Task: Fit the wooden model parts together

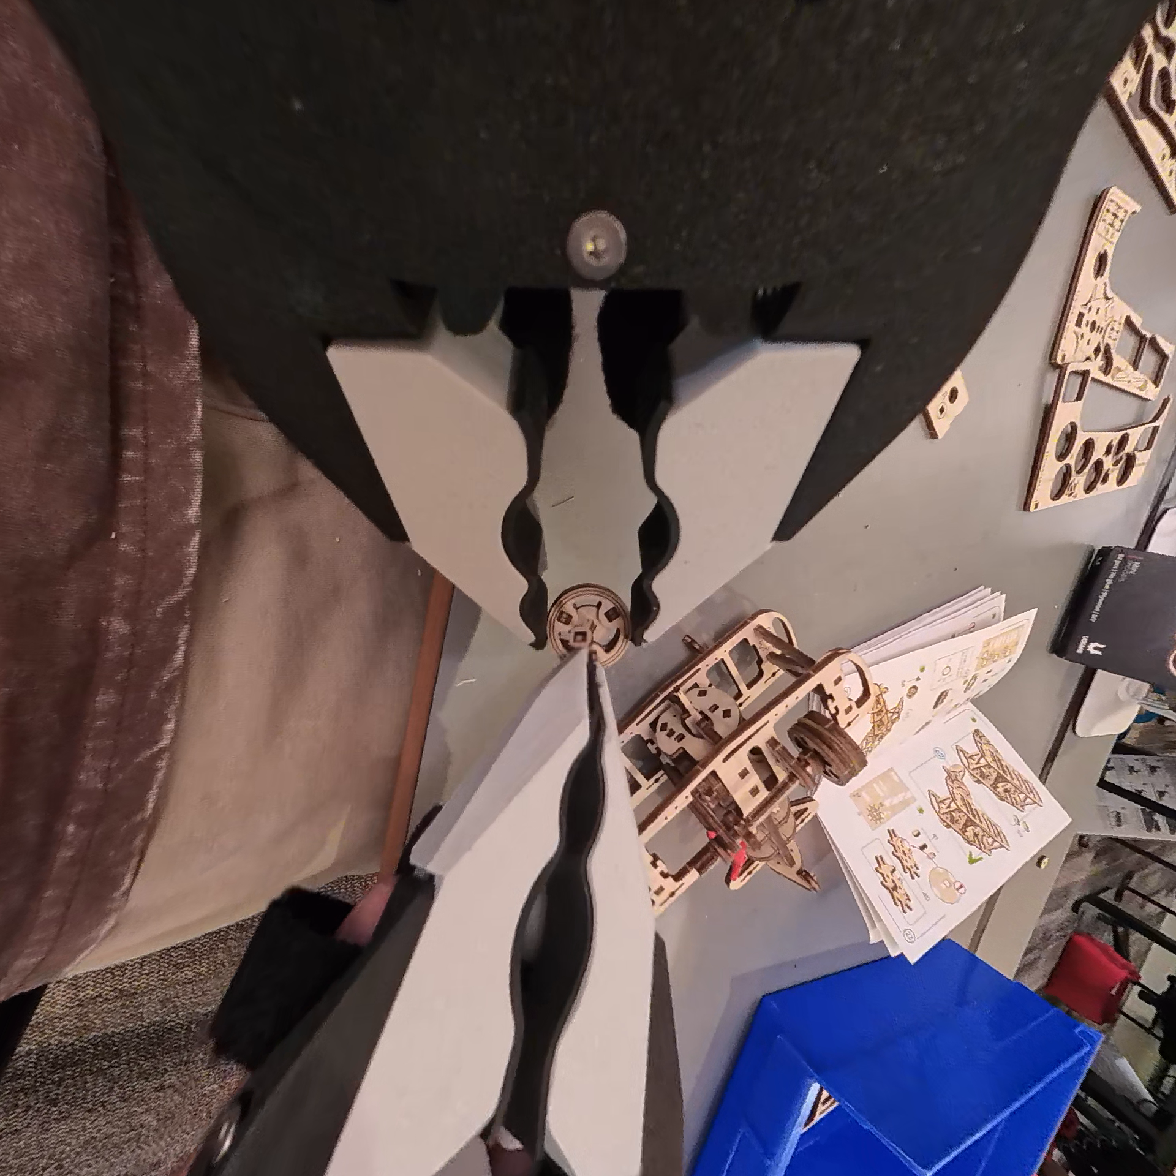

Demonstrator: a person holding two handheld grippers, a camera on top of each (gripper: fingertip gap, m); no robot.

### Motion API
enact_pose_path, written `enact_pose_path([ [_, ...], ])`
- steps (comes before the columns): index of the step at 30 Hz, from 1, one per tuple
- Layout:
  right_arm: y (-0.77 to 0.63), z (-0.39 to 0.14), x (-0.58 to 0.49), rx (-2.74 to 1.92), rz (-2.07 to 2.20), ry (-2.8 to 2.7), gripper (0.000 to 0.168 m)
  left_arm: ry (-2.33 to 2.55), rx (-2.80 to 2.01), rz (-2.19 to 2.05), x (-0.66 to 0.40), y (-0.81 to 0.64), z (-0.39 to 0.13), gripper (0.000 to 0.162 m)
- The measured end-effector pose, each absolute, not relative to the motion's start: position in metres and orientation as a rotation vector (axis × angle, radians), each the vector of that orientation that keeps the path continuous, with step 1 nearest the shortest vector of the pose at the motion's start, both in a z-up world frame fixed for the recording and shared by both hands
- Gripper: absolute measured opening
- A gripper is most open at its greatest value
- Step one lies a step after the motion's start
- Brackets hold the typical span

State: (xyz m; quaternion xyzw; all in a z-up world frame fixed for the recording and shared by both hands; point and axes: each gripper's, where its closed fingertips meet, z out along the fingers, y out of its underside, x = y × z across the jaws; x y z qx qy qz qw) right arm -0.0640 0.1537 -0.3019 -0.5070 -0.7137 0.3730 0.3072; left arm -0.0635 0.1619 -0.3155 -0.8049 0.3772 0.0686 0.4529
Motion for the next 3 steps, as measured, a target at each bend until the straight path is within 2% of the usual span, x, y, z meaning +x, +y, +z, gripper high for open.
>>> enact_pose_path([
  [1, 0.1544, -0.3005, -0.0634, -1.338, 0.987, -1.885, 0.000, 0.933, -1.988, 0.171, -0.0638, 0.1618, -0.3158, 0.023],
  [3, 0.1570, -0.3003, -0.0618, -1.352, 0.988, -1.878, 0.003, 0.933, -1.984, 0.170, -0.0636, 0.1617, -0.3153, 0.022],
])
